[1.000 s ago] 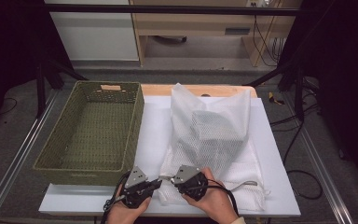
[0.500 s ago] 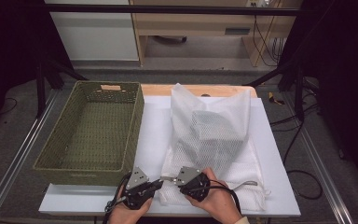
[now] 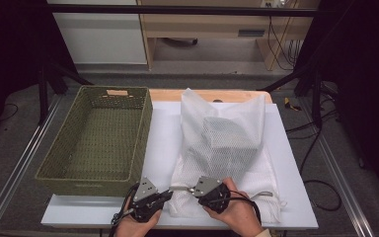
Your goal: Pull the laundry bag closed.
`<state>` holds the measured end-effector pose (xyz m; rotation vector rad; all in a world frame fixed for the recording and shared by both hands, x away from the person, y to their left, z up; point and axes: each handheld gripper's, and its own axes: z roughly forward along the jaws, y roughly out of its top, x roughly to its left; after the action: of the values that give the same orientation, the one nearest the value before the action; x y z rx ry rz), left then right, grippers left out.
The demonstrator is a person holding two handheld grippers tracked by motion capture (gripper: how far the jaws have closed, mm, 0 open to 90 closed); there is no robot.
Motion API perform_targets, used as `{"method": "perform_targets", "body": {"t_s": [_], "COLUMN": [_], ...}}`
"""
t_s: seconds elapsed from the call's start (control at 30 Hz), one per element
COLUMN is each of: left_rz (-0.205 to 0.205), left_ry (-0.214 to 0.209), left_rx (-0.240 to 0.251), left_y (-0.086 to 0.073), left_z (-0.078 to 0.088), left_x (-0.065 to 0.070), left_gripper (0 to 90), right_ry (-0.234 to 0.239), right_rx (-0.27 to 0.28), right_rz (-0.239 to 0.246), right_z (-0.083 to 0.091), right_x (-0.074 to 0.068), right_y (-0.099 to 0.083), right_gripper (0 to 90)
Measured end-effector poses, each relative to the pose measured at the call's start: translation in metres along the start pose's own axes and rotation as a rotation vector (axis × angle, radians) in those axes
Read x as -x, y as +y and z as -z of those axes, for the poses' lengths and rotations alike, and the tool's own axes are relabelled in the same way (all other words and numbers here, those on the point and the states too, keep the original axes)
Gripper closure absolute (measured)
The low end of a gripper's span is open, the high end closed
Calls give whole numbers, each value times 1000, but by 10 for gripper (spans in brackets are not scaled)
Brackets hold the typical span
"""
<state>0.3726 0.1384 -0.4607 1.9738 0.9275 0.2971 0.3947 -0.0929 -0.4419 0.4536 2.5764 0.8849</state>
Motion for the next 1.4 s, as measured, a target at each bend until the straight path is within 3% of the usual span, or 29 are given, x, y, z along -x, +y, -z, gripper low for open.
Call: {"method": "perform_targets", "body": {"t_s": [0.47,1.4], "left_rz": [5,-11], "left_ry": [9,19], "left_rx": [0,9], "left_y": [-2,1], "left_z": [0,4], "left_x": [-2,-4], "left_gripper": [894,895], "right_ry": [-15,-47], "right_rx": [-34,-36], "right_rz": [27,8], "right_z": [7,21], "right_x": [3,12], "right_y": [-11,-30], "right_gripper": [827,828]}}
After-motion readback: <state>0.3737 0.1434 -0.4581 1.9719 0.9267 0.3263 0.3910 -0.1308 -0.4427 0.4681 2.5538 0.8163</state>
